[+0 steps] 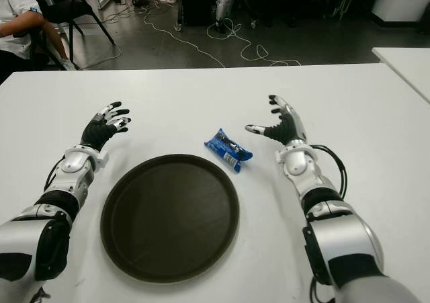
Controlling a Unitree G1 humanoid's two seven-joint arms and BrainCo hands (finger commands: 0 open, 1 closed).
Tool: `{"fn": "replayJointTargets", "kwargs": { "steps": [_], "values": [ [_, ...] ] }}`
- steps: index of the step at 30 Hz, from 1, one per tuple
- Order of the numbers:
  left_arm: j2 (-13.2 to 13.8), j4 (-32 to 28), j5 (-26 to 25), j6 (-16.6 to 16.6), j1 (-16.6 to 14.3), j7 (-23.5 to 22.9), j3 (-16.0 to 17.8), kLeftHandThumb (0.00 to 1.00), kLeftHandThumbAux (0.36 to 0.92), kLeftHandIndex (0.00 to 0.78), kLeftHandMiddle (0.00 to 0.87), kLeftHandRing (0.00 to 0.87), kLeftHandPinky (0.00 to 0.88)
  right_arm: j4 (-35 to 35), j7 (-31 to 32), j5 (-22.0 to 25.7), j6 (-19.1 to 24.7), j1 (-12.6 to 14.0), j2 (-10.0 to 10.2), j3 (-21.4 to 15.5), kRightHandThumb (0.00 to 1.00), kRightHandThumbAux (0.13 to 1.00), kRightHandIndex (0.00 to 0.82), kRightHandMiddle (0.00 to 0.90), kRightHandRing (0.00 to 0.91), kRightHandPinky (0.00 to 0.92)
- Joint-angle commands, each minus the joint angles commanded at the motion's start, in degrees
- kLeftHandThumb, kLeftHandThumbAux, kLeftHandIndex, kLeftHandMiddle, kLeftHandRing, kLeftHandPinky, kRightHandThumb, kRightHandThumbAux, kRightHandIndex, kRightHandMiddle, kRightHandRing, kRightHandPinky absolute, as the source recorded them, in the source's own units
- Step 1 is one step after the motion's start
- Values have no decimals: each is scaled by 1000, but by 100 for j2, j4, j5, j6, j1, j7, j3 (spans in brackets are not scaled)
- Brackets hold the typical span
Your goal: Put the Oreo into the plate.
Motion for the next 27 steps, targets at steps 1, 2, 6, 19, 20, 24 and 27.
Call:
{"fn": "replayJointTargets", "kwargs": {
  "steps": [1, 2, 6, 19, 20, 24, 27],
  "values": [
    [-1, 0, -1, 7, -2, 0, 0, 103, 717, 119, 211, 217, 238, -13, -74, -68, -9, -13, -13, 59, 0, 706, 171, 194, 211, 219],
    [-1, 1, -1, 12, -3, 1, 0, 104, 719, 118, 211, 216, 238, -20, -129, -113, -15, -23, -22, 104, 0, 695, 173, 192, 209, 216],
    [-2, 4, 11, 13, -6, 17, -9, 107, 715, 119, 211, 217, 241, -86, -356, -276, -77, -55, -23, 265, 0, 674, 176, 190, 204, 202],
    [-10, -6, 27, -33, 0, 42, -23, 115, 696, 118, 213, 223, 248, -507, -699, -801, 211, -271, -62, 809, 0, 645, 128, 153, 138, 85],
    [-10, -6, 29, -31, -1, 45, -24, 114, 695, 117, 212, 222, 247, -567, -685, -830, 245, -264, -71, 840, 0, 643, 124, 149, 131, 79],
    [2, -5, 45, -38, 5, 55, -34, 114, 692, 119, 215, 223, 246, -1060, -372, -1017, 545, -141, -170, 1048, 0, 638, 105, 135, 113, 67],
    [6, -8, 51, -58, 11, 49, -41, 116, 694, 120, 217, 225, 243, -1479, 43, -1199, 890, -39, -243, 1234, 0, 636, 93, 127, 106, 63]
  ]
}}
